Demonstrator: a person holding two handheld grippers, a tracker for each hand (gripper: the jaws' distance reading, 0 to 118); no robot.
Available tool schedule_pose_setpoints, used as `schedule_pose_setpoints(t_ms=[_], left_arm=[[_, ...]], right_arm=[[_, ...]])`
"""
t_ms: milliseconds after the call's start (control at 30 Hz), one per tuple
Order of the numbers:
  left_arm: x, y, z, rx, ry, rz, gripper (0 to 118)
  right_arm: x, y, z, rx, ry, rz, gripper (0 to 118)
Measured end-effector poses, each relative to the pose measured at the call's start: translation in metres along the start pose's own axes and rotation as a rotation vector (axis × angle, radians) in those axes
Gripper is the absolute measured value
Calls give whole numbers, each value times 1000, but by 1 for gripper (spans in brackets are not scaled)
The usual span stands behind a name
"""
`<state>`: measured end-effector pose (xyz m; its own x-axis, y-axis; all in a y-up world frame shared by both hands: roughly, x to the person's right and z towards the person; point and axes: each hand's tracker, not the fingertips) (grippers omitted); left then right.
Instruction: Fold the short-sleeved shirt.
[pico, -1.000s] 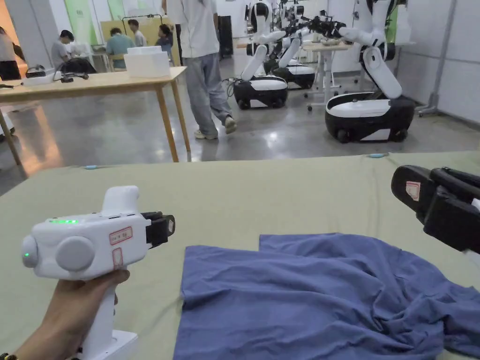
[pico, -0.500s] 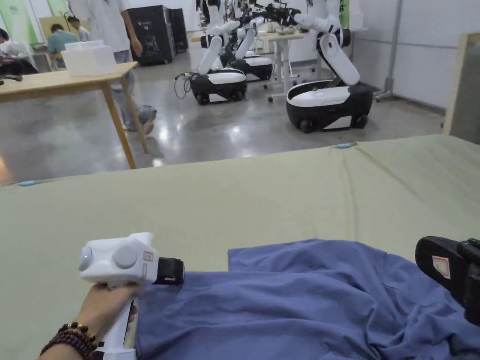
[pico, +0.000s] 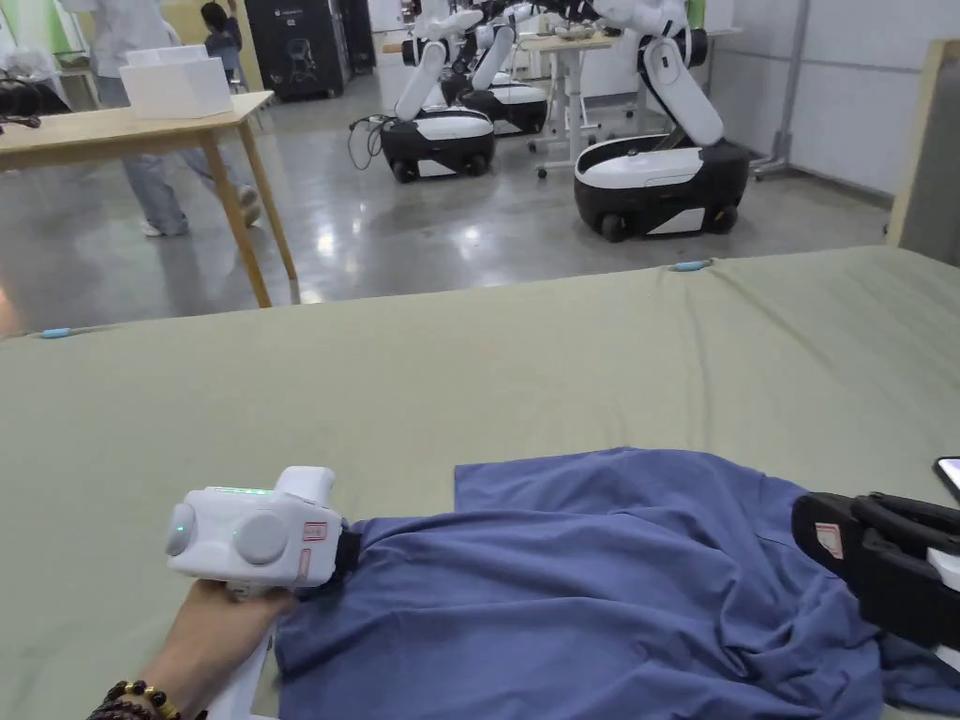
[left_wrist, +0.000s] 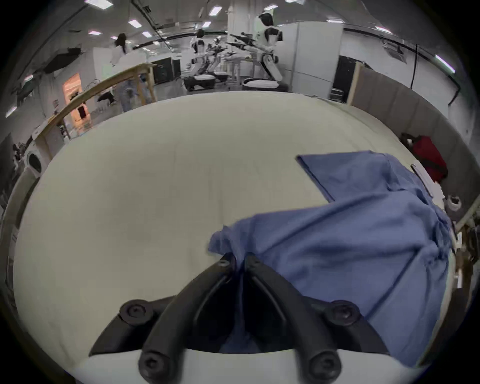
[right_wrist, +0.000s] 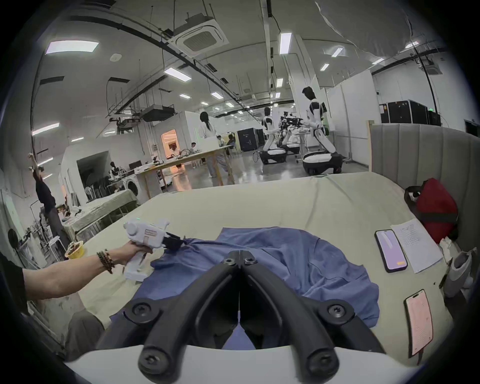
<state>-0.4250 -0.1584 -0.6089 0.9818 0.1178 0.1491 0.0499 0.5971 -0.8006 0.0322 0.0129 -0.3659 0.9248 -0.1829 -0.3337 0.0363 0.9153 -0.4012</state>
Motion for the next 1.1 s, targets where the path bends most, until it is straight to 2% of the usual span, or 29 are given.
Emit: schedule_pose_setpoints(t_ms=[33, 133, 200, 233, 300, 333, 367, 433, 567, 600, 633, 700, 767, 800, 833, 900, 933, 967, 1100], left_arm=[[0, 0, 3, 5, -2, 12, 3], [4, -5, 15, 15, -9, 14, 3], [9, -8, 25, 65, 7, -14, 3], [10, -9, 28, 73, 0, -16, 3], [18, -14, 34, 85, -13, -21, 3], [26, -19, 39, 89, -19, -20, 3], [29, -22, 41, 102, -23, -22, 3], [32, -26, 42, 103, -20, -19, 3], [34, -27, 42, 82, -24, 0, 3], [33, -25, 41, 81, -22, -2, 3], [34, -27, 43, 81, -17, -6, 3], [36, -29, 45, 79, -20, -3, 3], [31, -26, 42, 78, -23, -1, 3], [31, -27, 42, 79, -25, 1, 3], [31, -28, 43, 77, -26, 6, 3], [29, -26, 42, 78, -26, 14, 3], [30, -27, 44, 81, -26, 19, 3], [31, -27, 47, 88, -26, 25, 3], [28, -20, 81, 222, -37, 75, 3]], right_arm=[[9, 3, -2, -4, -15, 4, 0], [53, 12, -12, -58, -150, 47, 0], [94, 11, -30, -189, -242, 55, 2], [114, 8, -39, -264, -270, 43, 16], [155, -6, -60, -376, -290, -8, 70], [169, -15, -70, -420, -334, -30, 94], [182, -25, -76, -436, -367, -52, 97], [202, -41, -85, -457, -411, -98, 96], [219, -68, -91, -508, -357, -216, 96], [217, -71, -91, -504, -332, -225, 95], [210, -75, -89, -509, -300, -219, 89], [192, -82, -90, -537, -246, -156, 82], [168, -86, -93, -585, -320, 50, 60], [162, -86, -94, -591, -319, 83, 38], [160, -82, -91, -569, -291, 26, 6], [154, -78, -92, -565, -253, 24, 6], [151, -77, -95, -573, -274, 78, 6], [149, -76, -94, -557, -259, 88, 6], [134, -46, -74, -335, -243, 36, 6]])
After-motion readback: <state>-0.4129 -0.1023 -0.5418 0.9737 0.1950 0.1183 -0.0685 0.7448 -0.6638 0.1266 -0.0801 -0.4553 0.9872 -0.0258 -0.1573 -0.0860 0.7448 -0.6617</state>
